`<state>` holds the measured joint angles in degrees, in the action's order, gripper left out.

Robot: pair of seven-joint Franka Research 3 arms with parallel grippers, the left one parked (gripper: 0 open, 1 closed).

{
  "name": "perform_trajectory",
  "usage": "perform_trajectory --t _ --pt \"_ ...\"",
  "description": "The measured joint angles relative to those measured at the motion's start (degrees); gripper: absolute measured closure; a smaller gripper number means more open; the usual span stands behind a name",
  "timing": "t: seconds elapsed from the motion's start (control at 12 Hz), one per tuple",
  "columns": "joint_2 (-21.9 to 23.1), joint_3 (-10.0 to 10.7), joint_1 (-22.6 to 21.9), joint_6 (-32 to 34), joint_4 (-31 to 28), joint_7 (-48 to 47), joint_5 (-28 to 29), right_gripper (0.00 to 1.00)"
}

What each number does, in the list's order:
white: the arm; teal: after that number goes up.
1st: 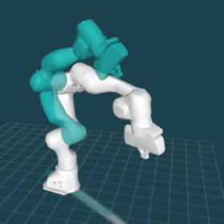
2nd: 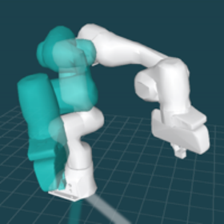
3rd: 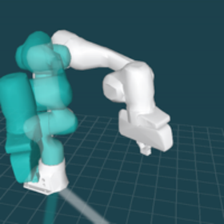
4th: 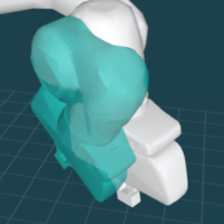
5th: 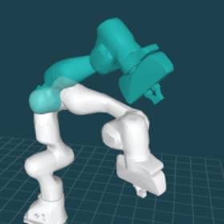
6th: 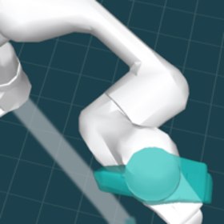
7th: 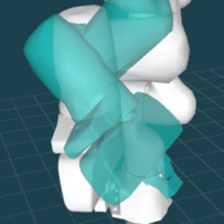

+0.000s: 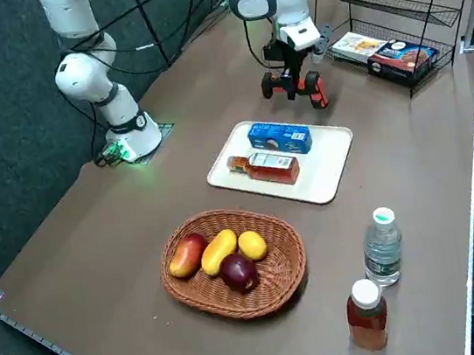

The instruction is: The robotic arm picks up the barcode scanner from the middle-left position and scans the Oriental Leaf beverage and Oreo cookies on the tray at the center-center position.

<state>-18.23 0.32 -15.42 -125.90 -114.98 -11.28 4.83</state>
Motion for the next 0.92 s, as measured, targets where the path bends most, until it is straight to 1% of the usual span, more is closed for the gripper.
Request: perform_trajectory --t 0.33,0.42,0.58,0.92 --pt "0.0 0.0 -0.9 -1.2 -0.7 -1.8 0.9 0.57" --pt "0.0 0.0 -1.0 -1.3 -0.7 -2.0 2.0 0.57" --pt "0.0 0.0 -1.2 -2.4 -0.7 -2.0 7.2 0.57" --pt "0.0 -0.1 -2.6 -4.1 -0.9 -4.7 8.1 0.57"
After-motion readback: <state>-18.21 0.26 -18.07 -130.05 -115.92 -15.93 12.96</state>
